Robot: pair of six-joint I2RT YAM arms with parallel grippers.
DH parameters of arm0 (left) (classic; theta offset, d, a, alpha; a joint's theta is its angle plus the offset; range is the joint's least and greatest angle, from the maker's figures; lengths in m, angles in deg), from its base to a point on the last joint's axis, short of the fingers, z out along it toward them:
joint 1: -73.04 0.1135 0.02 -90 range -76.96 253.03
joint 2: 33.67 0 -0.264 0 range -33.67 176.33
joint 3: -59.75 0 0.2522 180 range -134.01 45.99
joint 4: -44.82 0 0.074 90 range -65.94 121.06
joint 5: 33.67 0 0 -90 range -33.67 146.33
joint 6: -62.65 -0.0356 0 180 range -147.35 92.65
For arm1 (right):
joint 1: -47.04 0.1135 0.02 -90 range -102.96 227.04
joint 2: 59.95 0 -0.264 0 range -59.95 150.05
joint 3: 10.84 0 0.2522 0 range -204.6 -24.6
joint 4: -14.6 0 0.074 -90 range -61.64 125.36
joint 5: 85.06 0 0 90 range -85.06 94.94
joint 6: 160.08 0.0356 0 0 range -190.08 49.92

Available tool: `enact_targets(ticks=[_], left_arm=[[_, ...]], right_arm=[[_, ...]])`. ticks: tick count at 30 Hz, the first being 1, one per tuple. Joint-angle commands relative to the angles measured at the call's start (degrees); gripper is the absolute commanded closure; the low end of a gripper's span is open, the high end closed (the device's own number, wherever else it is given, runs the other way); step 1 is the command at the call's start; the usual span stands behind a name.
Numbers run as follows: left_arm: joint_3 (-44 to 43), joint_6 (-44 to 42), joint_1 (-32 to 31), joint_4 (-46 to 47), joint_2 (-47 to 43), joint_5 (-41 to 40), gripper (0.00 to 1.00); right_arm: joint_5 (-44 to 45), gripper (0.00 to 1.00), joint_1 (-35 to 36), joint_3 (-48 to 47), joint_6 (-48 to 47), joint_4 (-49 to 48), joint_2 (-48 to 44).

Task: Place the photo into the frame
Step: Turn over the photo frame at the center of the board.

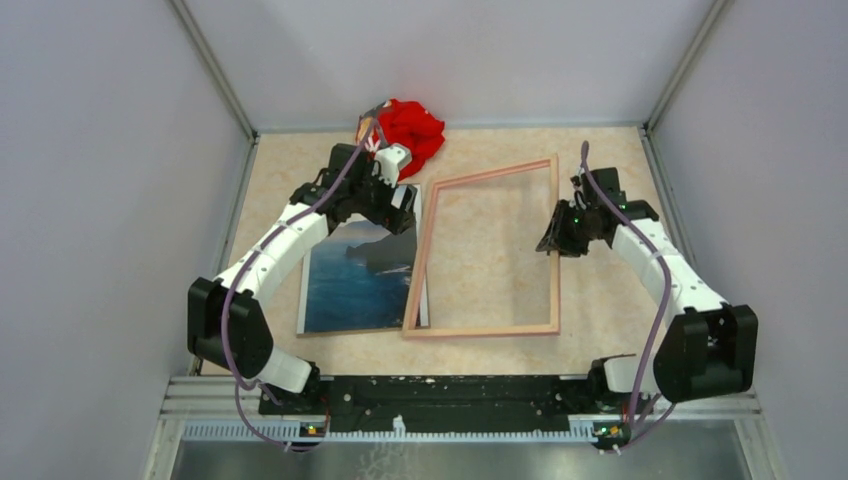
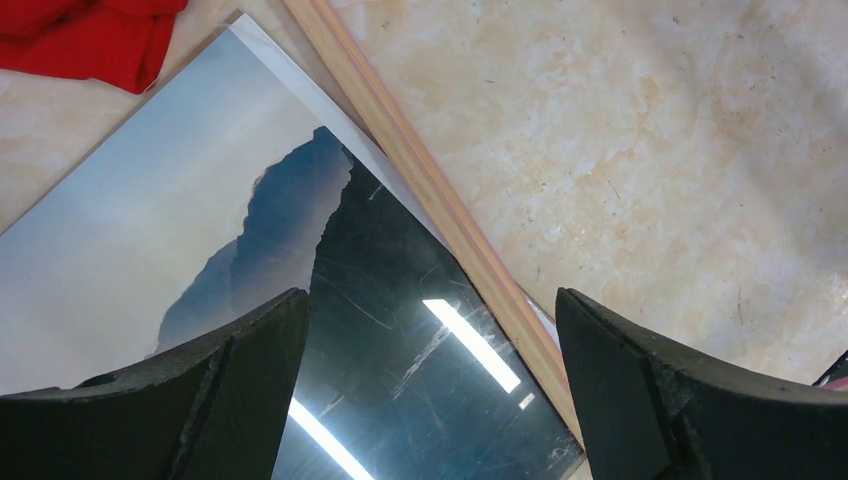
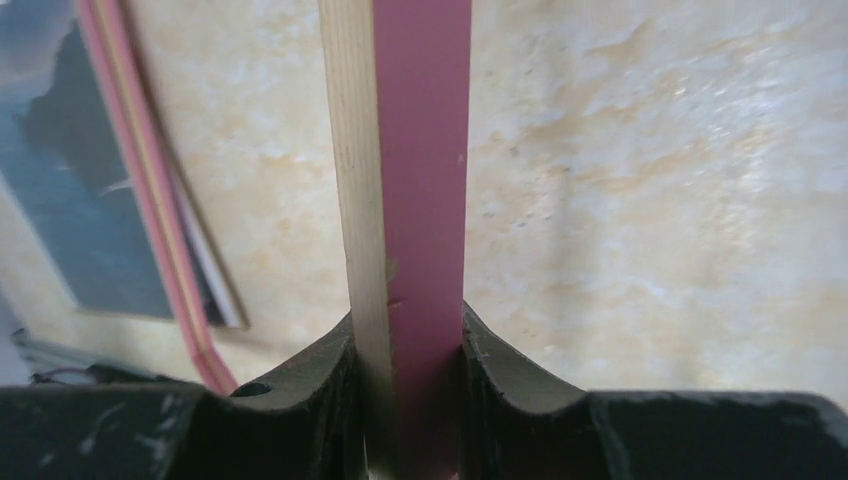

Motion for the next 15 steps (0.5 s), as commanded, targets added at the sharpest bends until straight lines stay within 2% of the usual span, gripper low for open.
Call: enact_targets(ticks=[1, 8, 15], left_arm=[[0.34, -0.77, -0.08, -0.31, -0.29, 0.07, 0.02], [1.23, -0.94, -0.04, -0.97, -0.57, 0.56, 0.02], [2.11, -2.08, -0.1, -1.4, -0.92, 0.3, 0.02]], right_arm=[[12.55, 0.77, -0.38, -5.49, -7.8, 4.84, 5.38], [24.02, 0.78, -0.23, -9.23, -10.01, 5.9, 15.16], [38.05, 0.77, 3.22, -12.1, -11.82, 6.15, 24.34]])
